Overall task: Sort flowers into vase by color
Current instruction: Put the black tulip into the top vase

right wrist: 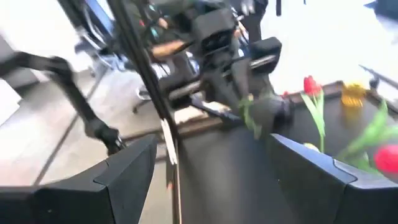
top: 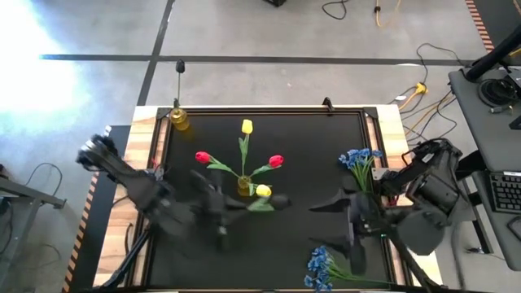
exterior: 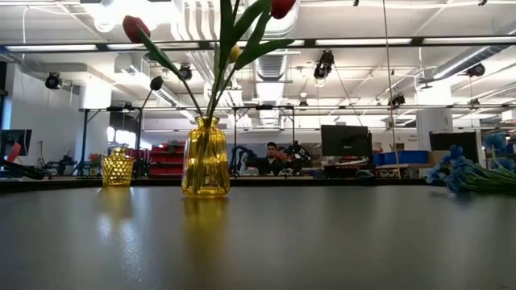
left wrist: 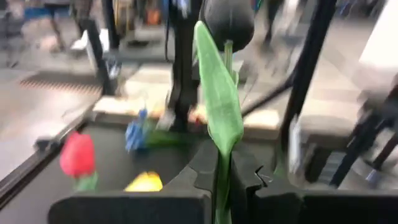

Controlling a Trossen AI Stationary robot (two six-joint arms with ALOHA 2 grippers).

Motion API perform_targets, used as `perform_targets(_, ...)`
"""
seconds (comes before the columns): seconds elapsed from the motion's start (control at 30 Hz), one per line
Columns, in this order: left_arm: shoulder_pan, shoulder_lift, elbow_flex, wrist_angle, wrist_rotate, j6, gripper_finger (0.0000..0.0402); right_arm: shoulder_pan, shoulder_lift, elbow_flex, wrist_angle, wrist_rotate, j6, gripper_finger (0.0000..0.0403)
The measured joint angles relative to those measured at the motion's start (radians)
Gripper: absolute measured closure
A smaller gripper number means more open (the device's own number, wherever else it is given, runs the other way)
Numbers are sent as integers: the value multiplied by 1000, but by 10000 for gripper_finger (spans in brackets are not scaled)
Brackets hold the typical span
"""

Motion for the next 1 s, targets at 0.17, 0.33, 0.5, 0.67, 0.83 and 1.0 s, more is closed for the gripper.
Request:
perform_targets(0.17, 1, -250, -212, 326, -3, 205, 401, -27, 0, 2, 49, -1, -76, 106)
perform_targets(0.33, 36, -461, -382, 573, -89, 484, 402, -109, 1, -42, 43, -20, -91, 106)
perform_targets(0.5, 141, -631, -485, 601, -235, 636, 402, -229, 7, -98, 7, -99, -101, 106)
perform_targets(0.67, 368, -763, -609, 615, -266, 732, 401, -366, 8, -181, 46, -169, -212, 106)
perform_targets(0.83, 730, -839, -778, 749, -86, 713, 401, -507, 8, -245, 133, -274, -351, 106)
perform_targets(1.0, 1152, -817, -933, 929, 183, 529, 401, -654, 7, -249, 163, -353, -449, 106)
